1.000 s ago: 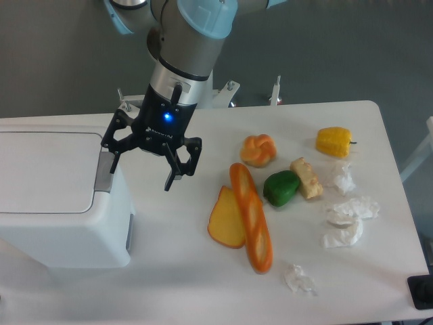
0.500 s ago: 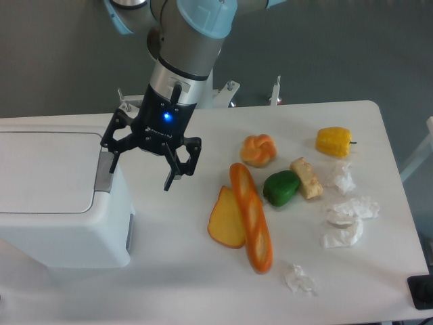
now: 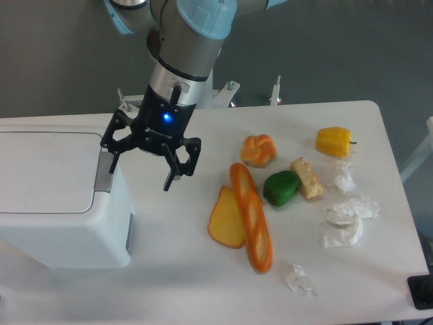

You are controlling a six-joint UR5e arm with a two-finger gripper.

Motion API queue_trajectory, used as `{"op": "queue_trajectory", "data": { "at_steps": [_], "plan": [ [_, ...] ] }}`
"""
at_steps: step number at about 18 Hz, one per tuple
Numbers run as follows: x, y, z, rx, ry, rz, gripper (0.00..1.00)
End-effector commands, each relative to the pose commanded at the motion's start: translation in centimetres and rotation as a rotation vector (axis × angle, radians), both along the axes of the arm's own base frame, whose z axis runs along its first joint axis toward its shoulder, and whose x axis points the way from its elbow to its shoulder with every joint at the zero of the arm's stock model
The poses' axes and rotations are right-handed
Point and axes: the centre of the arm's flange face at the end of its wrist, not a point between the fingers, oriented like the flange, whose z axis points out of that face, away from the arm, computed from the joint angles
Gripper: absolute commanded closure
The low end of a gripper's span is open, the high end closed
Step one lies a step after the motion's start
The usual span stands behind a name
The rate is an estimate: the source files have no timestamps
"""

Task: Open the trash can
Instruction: 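Lower the gripper onto the lid edge beside the grey handle, then press the gripper against the lid edge to pop the lid open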

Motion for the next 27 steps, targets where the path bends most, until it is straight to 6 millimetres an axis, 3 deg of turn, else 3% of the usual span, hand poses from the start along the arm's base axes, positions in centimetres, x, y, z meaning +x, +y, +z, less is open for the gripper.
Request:
{"op": "queue_trajectory", "data": {
  "at_steps": [27],
  "plan": [
    [0.6, 0.4, -1.5, -0.016, -0.013, -0.015, 0.0]
  ]
}}
